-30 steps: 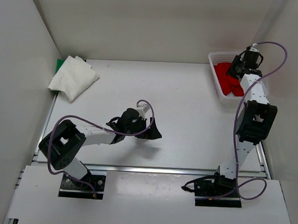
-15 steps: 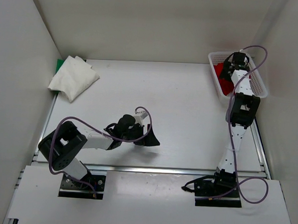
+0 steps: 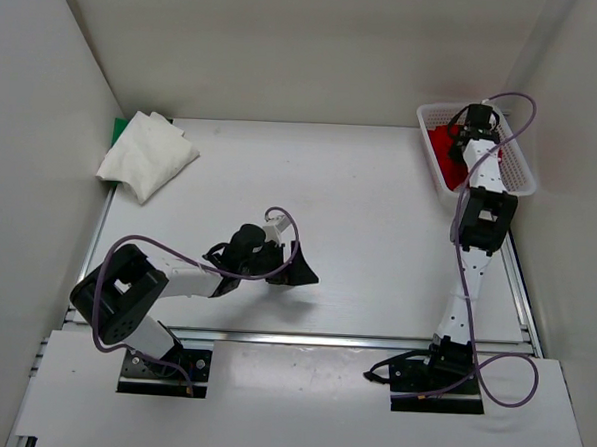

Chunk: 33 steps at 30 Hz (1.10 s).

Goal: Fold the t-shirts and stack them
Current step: Put the neatly folded tshirt into the corner of the board with the left arm, then grab crumpled tshirt from bin with the right arm

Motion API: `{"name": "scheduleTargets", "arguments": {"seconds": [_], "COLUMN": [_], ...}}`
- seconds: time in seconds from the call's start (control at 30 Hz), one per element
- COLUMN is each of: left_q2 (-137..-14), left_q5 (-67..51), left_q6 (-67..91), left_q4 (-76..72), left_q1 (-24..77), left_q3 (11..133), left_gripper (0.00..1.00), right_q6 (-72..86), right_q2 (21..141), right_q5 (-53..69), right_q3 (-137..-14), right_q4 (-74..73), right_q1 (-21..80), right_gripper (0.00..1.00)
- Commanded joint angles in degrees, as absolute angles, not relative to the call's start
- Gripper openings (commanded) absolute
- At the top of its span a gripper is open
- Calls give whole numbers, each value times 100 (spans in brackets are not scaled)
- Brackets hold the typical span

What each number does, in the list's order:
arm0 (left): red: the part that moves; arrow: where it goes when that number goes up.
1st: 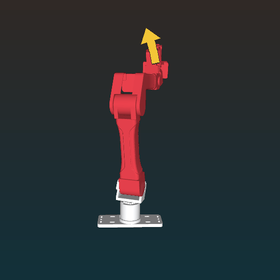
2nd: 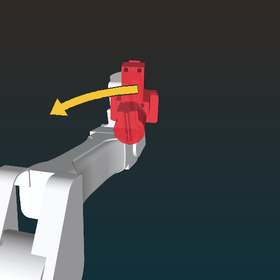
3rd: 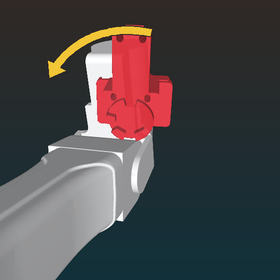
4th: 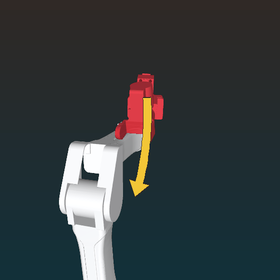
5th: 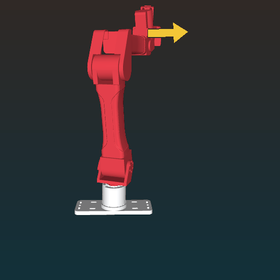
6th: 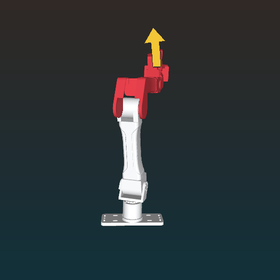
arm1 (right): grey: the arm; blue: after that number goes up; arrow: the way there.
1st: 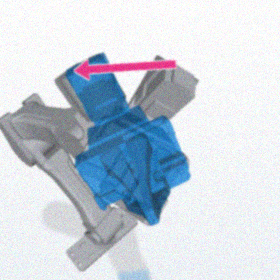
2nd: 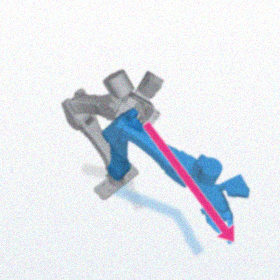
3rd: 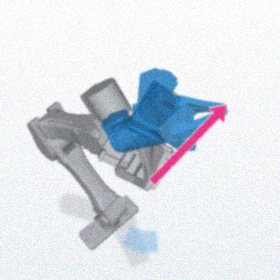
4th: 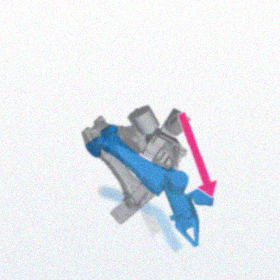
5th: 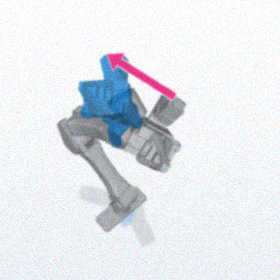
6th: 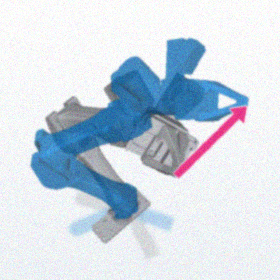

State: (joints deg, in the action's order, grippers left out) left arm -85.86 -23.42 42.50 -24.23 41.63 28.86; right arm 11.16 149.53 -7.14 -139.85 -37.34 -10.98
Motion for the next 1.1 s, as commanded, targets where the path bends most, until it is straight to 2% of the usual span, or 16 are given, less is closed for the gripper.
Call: {"name": "scheduleTargets", "arguments": {"seconds": [0.0,0.33,0.53,0.67,0.8,0.83,0.97,1.07], "left_q2": [-8402,-8209,-7700,-7322,-6822,-6646,-5925,-5118], "left_q5": [-2443,-2540,-2540,-2531,-2628,-2654,-2698,-2628], "left_q6": [4306,4438,4640,4886,5202,5221,5493,5458], "left_q4": [-2487,-2522,-2584,-2584,-2628,-2611,-2479,-2032], "left_q1": [4087,3859,3428,2954,2305,2068,1258,625], "left_q3": [2979,3094,3041,2839,2515,2392,2109,2126], "left_gripper": [99,99,99,99,98,98,99,98], "right_q6": [1318,1450,1555,1617,1486,1494,1740,2188], "right_q2": [14573,12737,11383,10162,8574,8343,7998,8094], "right_q5": [-562,-36,1202,2248,2146,2118,2530,3163], "right_q3": [-14466,-15012,-14986,-14154,-12353,-12236,-12060,-12014], "right_q4": [-3630,-4008,-3973,-3298,-1762,-1540,-1223,-1020], "right_q1": [-1064,-1011,-712,-80,1034,1307,1652,1451], "right_gripper": [0,0,0,0,0,0,0,0]}}
